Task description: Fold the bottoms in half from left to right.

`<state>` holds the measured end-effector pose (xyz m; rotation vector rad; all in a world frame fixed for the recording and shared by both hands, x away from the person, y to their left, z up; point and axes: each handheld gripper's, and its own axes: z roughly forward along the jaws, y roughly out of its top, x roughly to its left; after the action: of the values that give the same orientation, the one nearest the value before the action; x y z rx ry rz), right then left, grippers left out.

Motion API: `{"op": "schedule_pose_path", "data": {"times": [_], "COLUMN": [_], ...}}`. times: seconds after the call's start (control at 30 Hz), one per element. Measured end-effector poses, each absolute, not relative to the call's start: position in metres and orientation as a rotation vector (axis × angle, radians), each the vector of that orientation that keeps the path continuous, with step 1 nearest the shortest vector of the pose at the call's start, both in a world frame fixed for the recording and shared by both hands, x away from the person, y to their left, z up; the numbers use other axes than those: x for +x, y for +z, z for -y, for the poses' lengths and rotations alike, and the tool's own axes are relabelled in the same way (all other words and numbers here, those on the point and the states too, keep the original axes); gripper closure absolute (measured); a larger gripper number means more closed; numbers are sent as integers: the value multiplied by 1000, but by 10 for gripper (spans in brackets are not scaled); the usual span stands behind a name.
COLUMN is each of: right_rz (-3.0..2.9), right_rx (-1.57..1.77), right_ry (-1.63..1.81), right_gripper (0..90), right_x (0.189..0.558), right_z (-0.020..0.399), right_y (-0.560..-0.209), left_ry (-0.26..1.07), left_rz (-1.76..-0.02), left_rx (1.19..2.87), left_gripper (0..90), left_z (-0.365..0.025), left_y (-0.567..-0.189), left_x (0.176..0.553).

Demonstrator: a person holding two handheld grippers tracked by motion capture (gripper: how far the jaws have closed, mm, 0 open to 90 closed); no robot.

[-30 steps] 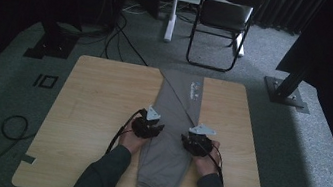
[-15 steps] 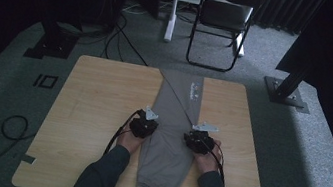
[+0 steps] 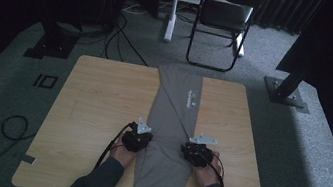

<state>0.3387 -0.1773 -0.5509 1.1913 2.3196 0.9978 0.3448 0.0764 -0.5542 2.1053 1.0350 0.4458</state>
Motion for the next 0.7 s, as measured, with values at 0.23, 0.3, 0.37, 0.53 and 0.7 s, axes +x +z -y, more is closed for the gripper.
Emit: {"op": "schedule_pose_path", "data": {"times": [0.23, 0.3, 0.37, 0.53, 0.7], "right_rz": [-2371, -2381, -2393, -2436, -2368], "right_rx": [1150, 1144, 1138, 1093, 1059], "right_ry": [1001, 1008, 1009, 1030, 1080], "right_gripper": [735, 734, 734, 681, 670], "right_x": [303, 295, 287, 275, 287], "right_z": [176, 177, 178, 177, 176], "right_y": [-550, -550, -549, -548, -535], "left_ry": [427, 422, 419, 358, 398], "left_rz": [-1040, -1046, -1044, -1018, -1001], "left_rx": [2096, 2087, 2084, 2066, 2009], "left_gripper": [868, 867, 866, 787, 733], "left_z": [-83, -84, -85, -87, -90], "left_y": [-555, -555, -556, -554, -540], "left_x": [308, 298, 294, 281, 295]}}
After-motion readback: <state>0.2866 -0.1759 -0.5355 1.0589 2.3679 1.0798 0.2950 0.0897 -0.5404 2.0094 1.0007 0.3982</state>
